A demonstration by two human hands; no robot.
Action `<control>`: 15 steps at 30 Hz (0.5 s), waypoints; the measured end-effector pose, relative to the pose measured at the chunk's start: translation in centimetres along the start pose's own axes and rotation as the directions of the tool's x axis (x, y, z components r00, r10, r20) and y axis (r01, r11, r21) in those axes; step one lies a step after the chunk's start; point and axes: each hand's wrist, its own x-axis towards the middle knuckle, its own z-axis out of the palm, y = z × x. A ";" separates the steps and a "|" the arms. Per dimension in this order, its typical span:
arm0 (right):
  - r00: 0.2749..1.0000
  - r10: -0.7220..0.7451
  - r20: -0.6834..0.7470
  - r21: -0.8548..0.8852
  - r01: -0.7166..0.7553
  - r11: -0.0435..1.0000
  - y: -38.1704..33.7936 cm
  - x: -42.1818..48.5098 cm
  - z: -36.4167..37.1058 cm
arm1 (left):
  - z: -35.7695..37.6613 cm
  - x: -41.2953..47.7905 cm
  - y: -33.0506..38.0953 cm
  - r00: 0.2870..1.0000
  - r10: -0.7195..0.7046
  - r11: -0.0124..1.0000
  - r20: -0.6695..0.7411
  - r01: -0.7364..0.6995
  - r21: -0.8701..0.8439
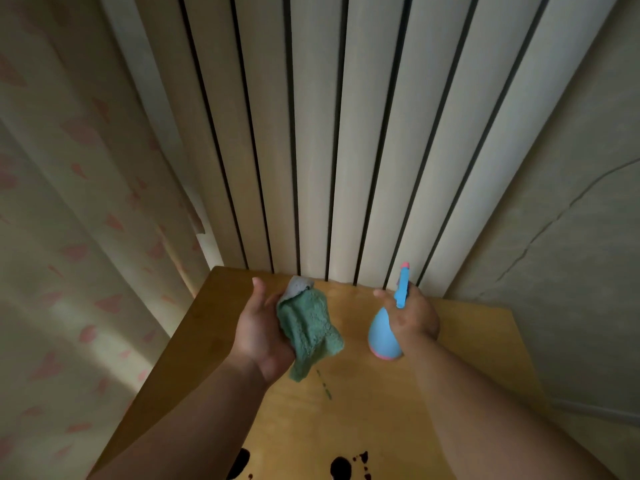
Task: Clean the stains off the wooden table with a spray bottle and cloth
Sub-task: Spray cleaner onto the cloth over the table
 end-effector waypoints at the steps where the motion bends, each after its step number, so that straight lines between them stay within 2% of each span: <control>1: 1.000 -0.004 0.008 0.018 0.004 1.000 0.3 -0.1 0.2 | 0.2 0.1 0.0 1.000 0.013 1.000 -0.012 -0.012 0.005; 5: 0.992 0.050 0.116 0.075 -0.059 0.995 1.5 -0.7 0.5 | 1.0 -0.2 -0.3 0.999 0.034 0.999 -0.029 -0.034 0.014; 8: 0.962 0.260 0.087 0.079 -0.267 0.960 2.6 -3.8 0.2 | 1.3 -1.2 -0.5 0.998 0.057 0.995 -0.037 -0.053 0.079; 9: 0.944 0.320 0.079 0.133 -0.328 0.935 2.6 -5.6 0.1 | 1.2 -1.5 -0.5 0.996 0.073 0.990 -0.053 -0.066 0.127; 11: 0.940 0.307 0.148 0.313 -0.339 0.887 2.2 -9.5 -0.2 | 0.8 -2.1 -0.6 0.990 0.090 0.962 -0.105 -0.059 0.267; 12: 0.939 0.260 0.227 0.423 -0.335 0.842 1.6 -11.1 -0.2 | 0.7 -2.5 -0.8 0.990 0.075 0.947 -0.122 -0.032 0.321; 13: 0.912 0.222 0.344 0.545 -0.386 0.744 0.7 -12.3 -0.2 | 0.4 -2.9 -1.0 0.990 0.052 0.936 -0.131 -0.002 0.353; 14: 0.846 0.173 0.505 0.644 -0.503 0.577 -0.3 -13.3 -0.3 | 0.3 -3.4 -1.3 0.991 0.026 0.926 -0.132 0.026 0.377; 15: 0.738 0.090 0.669 0.660 -0.645 0.385 -1.3 -13.9 -0.6 | 0.0 -3.9 -1.5 0.991 0.010 0.914 -0.132 0.045 0.404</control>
